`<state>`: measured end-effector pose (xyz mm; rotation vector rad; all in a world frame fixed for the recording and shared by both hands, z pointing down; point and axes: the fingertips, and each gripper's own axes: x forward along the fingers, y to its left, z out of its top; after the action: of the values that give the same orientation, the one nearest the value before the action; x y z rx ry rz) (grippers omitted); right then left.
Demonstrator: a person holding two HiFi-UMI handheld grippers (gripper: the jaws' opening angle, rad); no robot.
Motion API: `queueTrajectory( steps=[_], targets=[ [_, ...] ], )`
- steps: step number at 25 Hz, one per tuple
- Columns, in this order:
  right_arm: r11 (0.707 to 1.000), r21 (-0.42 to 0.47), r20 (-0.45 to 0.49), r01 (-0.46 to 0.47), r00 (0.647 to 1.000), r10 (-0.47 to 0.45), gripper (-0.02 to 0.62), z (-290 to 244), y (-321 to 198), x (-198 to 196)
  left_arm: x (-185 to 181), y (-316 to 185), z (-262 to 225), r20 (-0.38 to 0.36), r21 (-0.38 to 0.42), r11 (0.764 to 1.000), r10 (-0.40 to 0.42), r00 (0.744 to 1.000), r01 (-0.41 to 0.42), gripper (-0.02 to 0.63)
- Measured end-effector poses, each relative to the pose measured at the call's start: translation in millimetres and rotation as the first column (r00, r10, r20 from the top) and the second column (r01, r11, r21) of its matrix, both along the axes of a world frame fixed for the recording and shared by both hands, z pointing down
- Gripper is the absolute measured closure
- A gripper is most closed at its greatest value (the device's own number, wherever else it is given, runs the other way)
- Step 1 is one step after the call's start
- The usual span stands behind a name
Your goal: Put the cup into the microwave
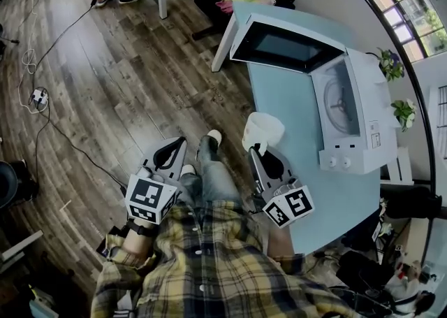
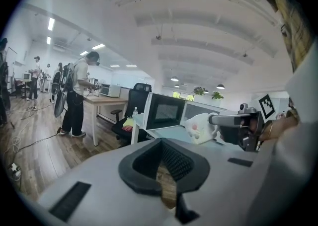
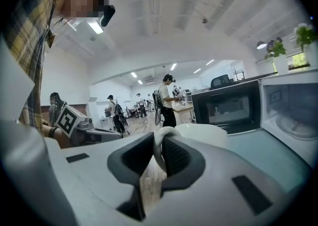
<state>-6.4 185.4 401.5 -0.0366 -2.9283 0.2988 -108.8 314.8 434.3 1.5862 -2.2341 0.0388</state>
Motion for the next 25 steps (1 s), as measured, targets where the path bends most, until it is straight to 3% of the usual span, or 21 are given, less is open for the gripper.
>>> queueTrajectory(
  steps=[12,25],
  targets=[
    [0.995,-0.006,0.020,-0.098,0.995,0.099,0.543,2,-60,-31,-40,-58,0,0.016,0.000,0.998,0.069,0.997,-0.069,0.615],
    [0.952,-0.034,0.038,-0.305,0.951,0.306,0.543,-8,-181,-40,-67,-204,-23,0.047,0.008,0.959,0.282,0.958,-0.283,0.615]
  ],
)
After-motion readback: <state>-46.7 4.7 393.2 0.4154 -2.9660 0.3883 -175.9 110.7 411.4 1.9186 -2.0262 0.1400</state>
